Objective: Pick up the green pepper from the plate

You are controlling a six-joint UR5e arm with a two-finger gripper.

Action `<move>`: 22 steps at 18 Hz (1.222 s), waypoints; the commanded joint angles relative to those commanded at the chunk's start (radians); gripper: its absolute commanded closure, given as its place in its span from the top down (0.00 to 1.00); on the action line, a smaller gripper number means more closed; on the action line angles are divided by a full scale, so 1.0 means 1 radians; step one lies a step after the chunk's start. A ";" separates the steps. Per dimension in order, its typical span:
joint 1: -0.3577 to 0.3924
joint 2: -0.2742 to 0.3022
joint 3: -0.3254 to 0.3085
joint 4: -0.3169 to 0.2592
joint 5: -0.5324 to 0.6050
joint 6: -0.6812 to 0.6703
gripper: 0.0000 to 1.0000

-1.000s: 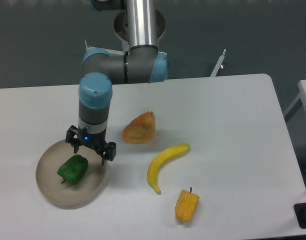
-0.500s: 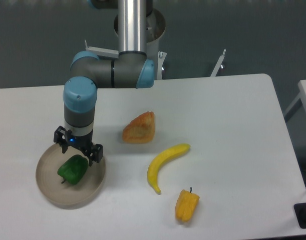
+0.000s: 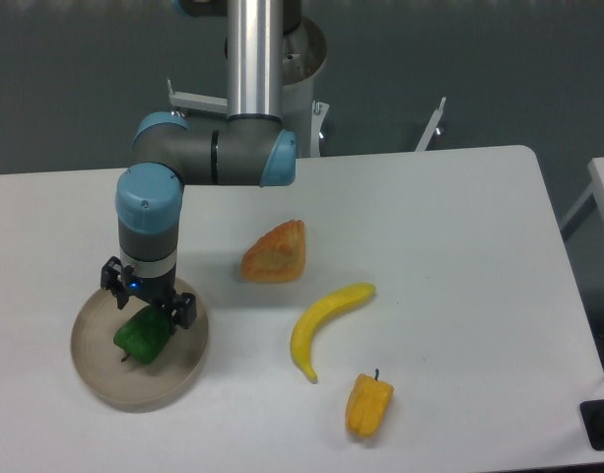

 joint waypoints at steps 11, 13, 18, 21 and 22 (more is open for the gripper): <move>-0.009 -0.014 0.005 0.006 0.020 -0.008 0.47; -0.011 -0.011 0.005 0.006 0.020 -0.006 0.40; -0.005 0.001 0.017 0.002 0.021 0.009 0.34; 0.029 0.041 0.025 -0.009 0.025 0.047 0.33; 0.049 0.057 0.023 -0.011 0.025 0.067 0.33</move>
